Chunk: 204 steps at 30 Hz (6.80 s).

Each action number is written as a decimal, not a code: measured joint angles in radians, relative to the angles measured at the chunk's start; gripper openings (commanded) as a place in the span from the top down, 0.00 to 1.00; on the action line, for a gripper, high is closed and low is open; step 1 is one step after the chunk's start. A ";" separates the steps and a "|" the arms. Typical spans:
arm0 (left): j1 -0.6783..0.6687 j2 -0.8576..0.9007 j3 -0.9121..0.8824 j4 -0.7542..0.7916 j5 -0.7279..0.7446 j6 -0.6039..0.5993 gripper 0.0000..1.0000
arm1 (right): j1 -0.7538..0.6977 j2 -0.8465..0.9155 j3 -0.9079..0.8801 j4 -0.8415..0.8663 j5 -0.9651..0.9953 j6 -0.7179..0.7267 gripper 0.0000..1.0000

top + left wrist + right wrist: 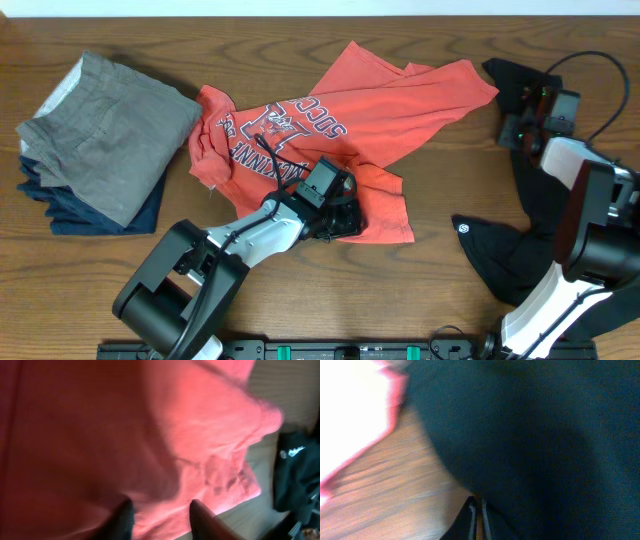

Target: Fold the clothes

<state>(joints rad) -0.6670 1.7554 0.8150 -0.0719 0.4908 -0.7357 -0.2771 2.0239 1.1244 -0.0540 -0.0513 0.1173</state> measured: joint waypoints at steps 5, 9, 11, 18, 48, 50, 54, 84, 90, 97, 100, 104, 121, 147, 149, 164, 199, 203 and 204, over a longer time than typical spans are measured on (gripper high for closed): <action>-0.002 0.008 0.002 -0.082 0.031 -0.010 0.94 | -0.144 0.004 0.020 -0.039 0.188 0.083 0.79; 0.022 -0.003 0.013 -0.240 0.081 -0.019 0.94 | -0.320 0.005 0.055 -0.133 0.246 0.160 0.73; 0.051 -0.011 0.013 -0.336 0.101 -0.013 0.94 | -0.404 0.010 0.082 -0.184 0.220 0.192 0.64; 0.203 -0.034 0.006 -0.570 0.099 0.083 0.94 | -0.534 0.018 0.160 -0.275 -0.120 0.212 0.43; 0.222 -0.268 -0.138 -0.446 -0.039 0.023 0.16 | 0.024 -0.029 0.192 -0.576 -0.294 0.092 0.14; 0.191 -0.266 -0.153 -0.367 -0.033 0.001 0.28 | 0.024 -0.029 0.192 -0.585 -0.291 0.092 0.14; 0.138 -0.242 -0.164 -0.260 -0.032 -0.038 0.88 | 0.024 -0.029 0.192 -0.587 -0.289 0.092 0.15; 0.350 -0.748 -0.187 -0.690 0.001 0.061 0.94 | 0.158 0.091 0.223 -0.177 -0.212 0.259 0.29; 0.351 -0.793 -0.187 -0.738 -0.028 0.063 0.94 | 0.158 0.125 0.229 -0.073 -0.150 0.342 0.67; 0.351 -0.794 -0.187 -0.723 -0.068 0.063 0.94 | 0.151 0.140 0.229 -0.091 -0.117 0.377 0.99; 0.352 -0.794 -0.187 -0.673 -0.082 0.064 0.94 | 0.140 0.117 0.237 -0.190 -0.124 0.377 0.99; 0.370 -0.794 -0.165 -0.634 -0.095 0.087 0.94 | 0.098 0.045 0.214 -0.372 -0.124 0.372 0.99; 0.464 -0.664 0.512 -0.839 -0.135 0.279 0.94 | -0.033 -0.882 0.201 -0.685 -0.107 0.267 0.99; 0.468 -0.256 0.944 -0.821 -0.289 0.486 0.94 | -0.031 -0.607 0.434 -0.763 -0.076 0.184 0.99; 0.476 -0.171 0.942 -0.711 -0.293 0.497 0.94 | -0.021 -0.525 0.433 -0.638 -0.079 0.182 0.99; 0.668 -0.002 1.120 -0.011 -0.227 0.227 0.94 | 0.000 -0.364 0.653 -0.033 -0.108 0.370 0.99; 0.634 0.154 0.917 -1.539 -0.182 0.528 0.94 | -0.120 -0.197 0.382 -1.262 0.248 0.201 0.99; 0.605 0.150 0.720 -1.518 -0.183 0.537 0.94 | -0.168 -0.197 0.351 -1.279 0.251 0.205 0.99; 0.600 0.145 0.670 -1.501 -0.182 0.539 0.94 | -0.177 -0.197 0.343 -1.281 0.251 0.205 0.99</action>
<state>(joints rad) -0.0669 1.8999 1.4849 -1.5726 0.3084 -0.1967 -0.4545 1.8267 1.4673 -1.3346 0.1993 0.3222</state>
